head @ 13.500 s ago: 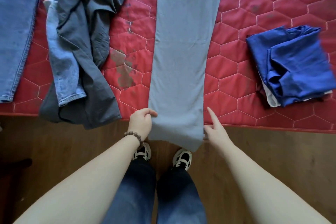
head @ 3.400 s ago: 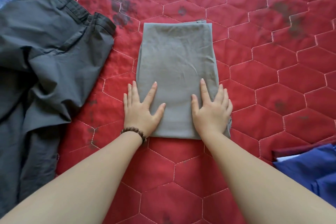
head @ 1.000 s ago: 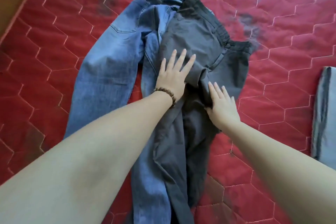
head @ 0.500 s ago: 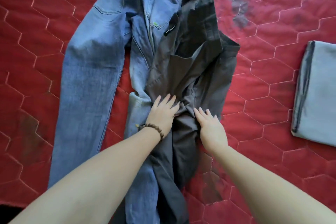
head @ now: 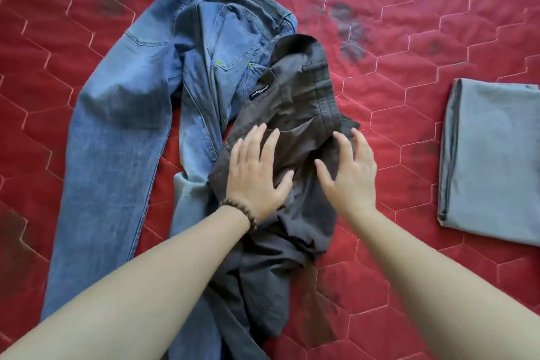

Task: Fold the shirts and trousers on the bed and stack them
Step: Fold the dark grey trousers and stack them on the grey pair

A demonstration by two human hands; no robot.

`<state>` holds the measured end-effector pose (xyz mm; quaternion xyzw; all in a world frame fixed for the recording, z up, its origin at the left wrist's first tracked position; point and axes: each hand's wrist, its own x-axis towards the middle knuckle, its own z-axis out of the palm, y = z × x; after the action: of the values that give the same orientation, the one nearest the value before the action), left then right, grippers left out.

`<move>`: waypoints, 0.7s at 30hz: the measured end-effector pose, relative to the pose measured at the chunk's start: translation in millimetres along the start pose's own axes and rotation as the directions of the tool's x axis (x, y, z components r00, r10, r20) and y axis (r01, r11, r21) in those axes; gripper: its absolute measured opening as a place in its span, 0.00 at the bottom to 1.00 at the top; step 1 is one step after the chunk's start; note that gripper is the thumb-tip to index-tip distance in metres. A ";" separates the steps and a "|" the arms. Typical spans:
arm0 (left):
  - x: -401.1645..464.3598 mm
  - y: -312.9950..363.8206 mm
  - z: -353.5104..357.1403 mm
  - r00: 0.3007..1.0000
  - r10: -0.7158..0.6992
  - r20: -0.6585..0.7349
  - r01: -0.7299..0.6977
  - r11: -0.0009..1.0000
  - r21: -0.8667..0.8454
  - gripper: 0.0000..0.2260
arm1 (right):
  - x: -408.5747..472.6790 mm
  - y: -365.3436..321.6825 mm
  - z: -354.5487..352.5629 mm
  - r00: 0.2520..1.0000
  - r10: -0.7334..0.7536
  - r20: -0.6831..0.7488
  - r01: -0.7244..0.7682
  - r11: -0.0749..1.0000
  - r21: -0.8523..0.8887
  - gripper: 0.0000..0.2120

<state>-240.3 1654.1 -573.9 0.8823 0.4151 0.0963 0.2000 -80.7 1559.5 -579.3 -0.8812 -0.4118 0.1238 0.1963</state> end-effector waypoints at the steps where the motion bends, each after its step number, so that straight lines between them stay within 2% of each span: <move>1: 22.6 1.3 2.1 1.000 -0.015 -0.024 0.015 1.000 0.022 0.36 | 20.4 5.3 -1.9 1.000 0.005 0.006 -0.005 1.000 -0.007 0.32; 4: 88.2 0.8 11.1 0.999 -0.035 -0.029 0.038 0.994 0.105 0.43 | 70.8 23.0 0.1 0.993 0.039 0.115 -0.035 0.999 -0.031 0.42; 7: 132.0 -5.3 26.0 0.993 -0.077 0.087 0.070 0.994 0.078 0.47 | 95.6 35.4 12.1 0.938 0.138 0.317 -0.171 0.982 0.080 0.48; 8: 138.1 -7.7 32.3 0.986 -0.090 0.142 0.085 0.996 0.039 0.46 | 98.3 38.2 17.9 0.929 0.154 0.338 -0.201 0.974 0.108 0.48; 10: 138.1 -10.9 45.5 0.971 -0.105 0.213 0.105 0.994 0.013 0.38 | 97.9 43.0 27.7 0.938 0.173 0.300 -0.216 0.970 0.115 0.41; 12: 130.1 -12.3 54.1 0.979 -0.110 0.171 0.105 0.994 0.040 0.23 | 93.7 45.1 30.0 0.948 0.177 0.265 -0.209 0.973 0.101 0.33; 14: 120.5 -9.4 54.6 0.988 -0.118 0.095 0.111 0.991 0.072 0.10 | 87.2 47.0 24.4 0.942 0.163 0.293 -0.205 0.972 0.117 0.26; 17: 114.2 -3.5 43.7 0.987 -0.160 0.018 0.161 0.986 -0.046 0.06 | 78.4 53.2 4.4 0.934 0.117 0.336 -0.160 0.982 0.101 0.17; 19: 115.2 4.5 25.2 0.978 -0.208 -0.008 0.203 0.961 -0.187 0.06 | 75.5 57.2 -16.4 0.947 0.090 0.308 -0.110 0.993 0.047 0.14; 21: 117.1 15.4 -3.2 0.977 -0.209 -0.047 0.191 0.947 -0.258 0.06 | 73.2 56.2 -44.9 0.966 0.054 0.252 -0.062 0.998 0.022 0.12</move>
<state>-156.1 1736.3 -564.0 0.7990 0.4939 0.1597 0.3036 20.5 1572.4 -568.6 -0.8671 -0.4056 0.2462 0.1517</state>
